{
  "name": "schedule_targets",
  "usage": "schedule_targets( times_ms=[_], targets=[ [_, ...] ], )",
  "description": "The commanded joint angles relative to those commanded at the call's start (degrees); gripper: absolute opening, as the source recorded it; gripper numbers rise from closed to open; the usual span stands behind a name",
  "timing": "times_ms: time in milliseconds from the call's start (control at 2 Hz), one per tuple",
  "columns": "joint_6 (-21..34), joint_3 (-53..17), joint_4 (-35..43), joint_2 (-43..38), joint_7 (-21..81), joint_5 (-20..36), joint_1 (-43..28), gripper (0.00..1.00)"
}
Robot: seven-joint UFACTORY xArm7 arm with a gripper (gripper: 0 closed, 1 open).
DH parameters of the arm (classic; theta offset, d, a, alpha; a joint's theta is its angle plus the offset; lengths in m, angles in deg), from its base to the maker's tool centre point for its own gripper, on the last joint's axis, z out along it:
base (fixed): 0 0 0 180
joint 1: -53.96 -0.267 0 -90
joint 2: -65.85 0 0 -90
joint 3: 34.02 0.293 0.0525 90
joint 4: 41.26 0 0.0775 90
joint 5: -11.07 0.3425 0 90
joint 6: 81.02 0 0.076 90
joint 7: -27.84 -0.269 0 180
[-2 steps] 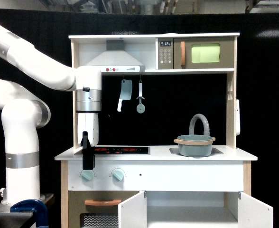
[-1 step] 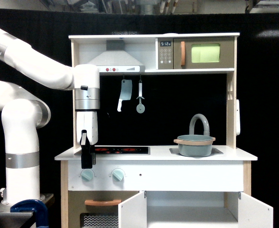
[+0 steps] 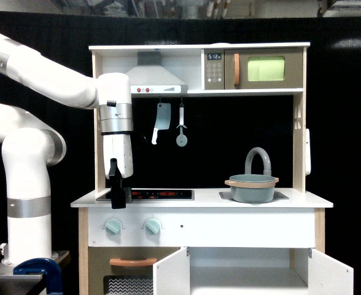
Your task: Put the bowl inside the kitchen cabinet
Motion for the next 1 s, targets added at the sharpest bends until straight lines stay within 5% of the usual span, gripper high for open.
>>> schedule_targets(
  times_ms=[500,1000],
  targets=[
    [-12.67,-2.62,10.90,-20.47,5.41,-2.94,1.05,1.00],
    [-15.31,-4.99,24.08,-33.96,8.09,1.70,-1.86,1.00]
  ],
)
